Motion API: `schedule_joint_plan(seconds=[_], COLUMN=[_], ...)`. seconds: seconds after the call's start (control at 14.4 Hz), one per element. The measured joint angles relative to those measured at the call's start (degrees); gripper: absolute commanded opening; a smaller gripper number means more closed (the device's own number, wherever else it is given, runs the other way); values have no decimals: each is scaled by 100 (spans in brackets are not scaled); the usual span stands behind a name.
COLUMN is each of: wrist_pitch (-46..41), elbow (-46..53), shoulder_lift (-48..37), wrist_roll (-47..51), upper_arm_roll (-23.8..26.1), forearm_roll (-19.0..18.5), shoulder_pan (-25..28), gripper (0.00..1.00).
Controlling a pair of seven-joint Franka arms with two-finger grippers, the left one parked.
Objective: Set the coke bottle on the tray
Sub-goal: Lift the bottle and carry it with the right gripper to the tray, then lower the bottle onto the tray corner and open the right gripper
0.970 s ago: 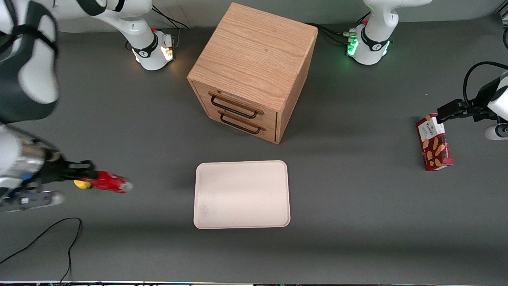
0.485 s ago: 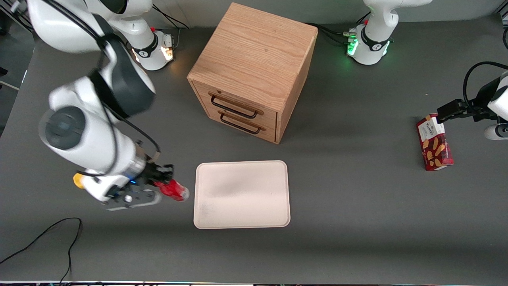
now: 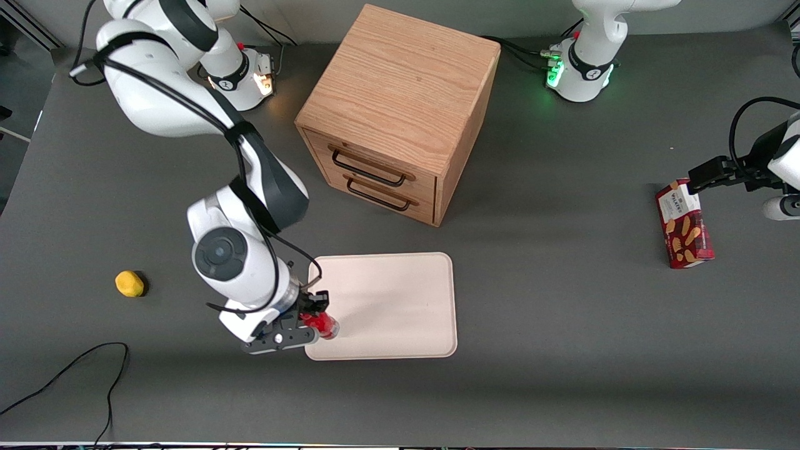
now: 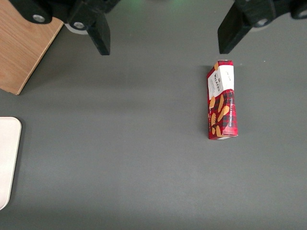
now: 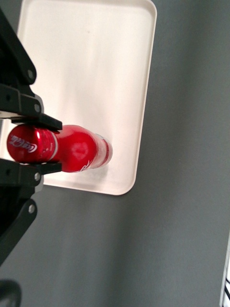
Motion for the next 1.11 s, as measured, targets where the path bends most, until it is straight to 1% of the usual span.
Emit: schedule_joint_plan(seconds=[0.14, 0.28, 0.35, 0.42, 0.49, 0.69, 0.83, 1.11], wrist_pitch=[62, 63, 63, 63, 63, 150, 351, 420], elbow=[-1, 2, 11, 15, 17, -37, -96, -103], shoulder_lift=[132, 150, 149, 149, 149, 150, 151, 145], wrist_roll=[0, 1, 1, 7, 40, 213, 261, 284], upper_arm_roll=[-1, 0, 0, 0, 0, 2, 2, 2], forearm_roll=[-11, -20, -35, -67, -97, -112, -113, -114], shoulder_pan=[-9, -14, -15, -15, -15, -15, -22, -24], gripper=[23, 31, 44, 63, 79, 100, 100, 100])
